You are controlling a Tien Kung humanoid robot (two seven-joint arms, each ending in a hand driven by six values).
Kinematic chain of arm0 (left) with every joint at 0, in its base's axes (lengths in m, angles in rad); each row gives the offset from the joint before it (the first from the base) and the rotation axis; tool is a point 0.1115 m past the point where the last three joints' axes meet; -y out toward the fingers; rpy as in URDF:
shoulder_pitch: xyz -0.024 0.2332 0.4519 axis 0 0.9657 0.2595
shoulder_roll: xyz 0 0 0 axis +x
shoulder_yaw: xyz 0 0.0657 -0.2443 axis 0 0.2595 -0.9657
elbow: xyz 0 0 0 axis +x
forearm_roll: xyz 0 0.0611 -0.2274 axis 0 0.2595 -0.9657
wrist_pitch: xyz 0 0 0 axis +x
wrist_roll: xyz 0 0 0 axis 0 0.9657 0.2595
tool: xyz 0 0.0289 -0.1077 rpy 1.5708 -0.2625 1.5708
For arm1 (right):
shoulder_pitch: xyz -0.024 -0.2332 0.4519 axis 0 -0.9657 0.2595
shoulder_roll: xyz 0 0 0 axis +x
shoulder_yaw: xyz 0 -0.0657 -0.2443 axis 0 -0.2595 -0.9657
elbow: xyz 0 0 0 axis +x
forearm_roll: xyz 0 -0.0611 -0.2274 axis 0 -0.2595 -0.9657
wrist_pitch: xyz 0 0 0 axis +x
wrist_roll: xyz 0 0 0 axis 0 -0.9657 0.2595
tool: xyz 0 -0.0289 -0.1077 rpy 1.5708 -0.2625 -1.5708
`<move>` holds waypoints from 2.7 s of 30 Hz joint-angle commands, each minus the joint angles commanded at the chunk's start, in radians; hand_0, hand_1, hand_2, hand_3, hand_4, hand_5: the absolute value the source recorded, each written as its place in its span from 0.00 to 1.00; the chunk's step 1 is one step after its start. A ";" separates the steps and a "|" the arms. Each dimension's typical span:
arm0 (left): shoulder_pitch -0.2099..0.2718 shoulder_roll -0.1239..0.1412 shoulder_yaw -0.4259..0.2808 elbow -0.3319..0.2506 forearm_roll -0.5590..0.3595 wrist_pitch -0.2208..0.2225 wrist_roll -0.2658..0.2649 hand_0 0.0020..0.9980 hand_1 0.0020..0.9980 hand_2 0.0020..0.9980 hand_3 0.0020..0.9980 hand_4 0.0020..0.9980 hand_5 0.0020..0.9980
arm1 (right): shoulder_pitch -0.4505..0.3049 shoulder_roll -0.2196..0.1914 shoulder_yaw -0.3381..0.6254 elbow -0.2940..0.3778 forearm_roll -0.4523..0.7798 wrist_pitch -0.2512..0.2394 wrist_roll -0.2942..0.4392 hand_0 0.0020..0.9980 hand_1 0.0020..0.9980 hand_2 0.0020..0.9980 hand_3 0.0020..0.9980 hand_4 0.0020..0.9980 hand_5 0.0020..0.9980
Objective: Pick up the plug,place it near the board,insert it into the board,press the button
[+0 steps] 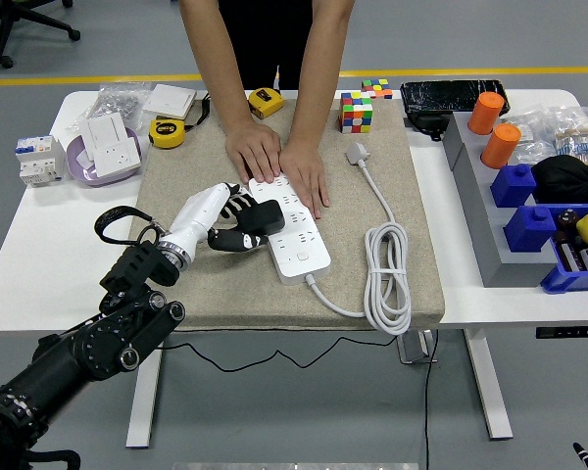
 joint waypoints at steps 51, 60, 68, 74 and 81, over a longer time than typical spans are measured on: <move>0.013 0.000 -0.015 -0.012 -0.192 -0.059 -0.010 0.26 0.26 0.31 0.38 0.67 0.15 | 0.001 0.002 0.008 0.000 -0.002 0.000 0.003 0.76 0.77 0.75 0.80 1.00 0.94; 0.020 0.000 -0.033 -0.016 -0.208 -0.061 -0.012 0.26 0.24 0.29 0.38 0.66 0.15 | 0.000 0.001 0.003 0.000 0.003 0.000 0.004 0.76 0.77 0.75 0.80 1.00 0.94; 0.040 0.000 -0.066 -0.043 -0.264 -0.069 -0.023 0.26 0.23 0.29 0.37 0.66 0.15 | -0.003 0.002 0.008 0.000 -0.001 0.000 0.004 0.76 0.77 0.75 0.80 1.00 0.94; 0.069 0.000 -0.143 -0.150 -0.283 -0.074 -0.025 0.26 0.23 0.29 0.37 0.66 0.16 | -0.003 0.006 0.016 0.000 0.001 0.000 0.005 0.76 0.77 0.75 0.80 1.00 0.94; 0.110 0.000 -0.241 -0.252 -0.194 -0.027 -0.002 0.27 0.24 0.29 0.36 0.67 0.17 | -0.016 0.012 0.045 0.000 -0.010 -0.003 0.003 0.76 0.77 0.75 0.80 1.00 0.94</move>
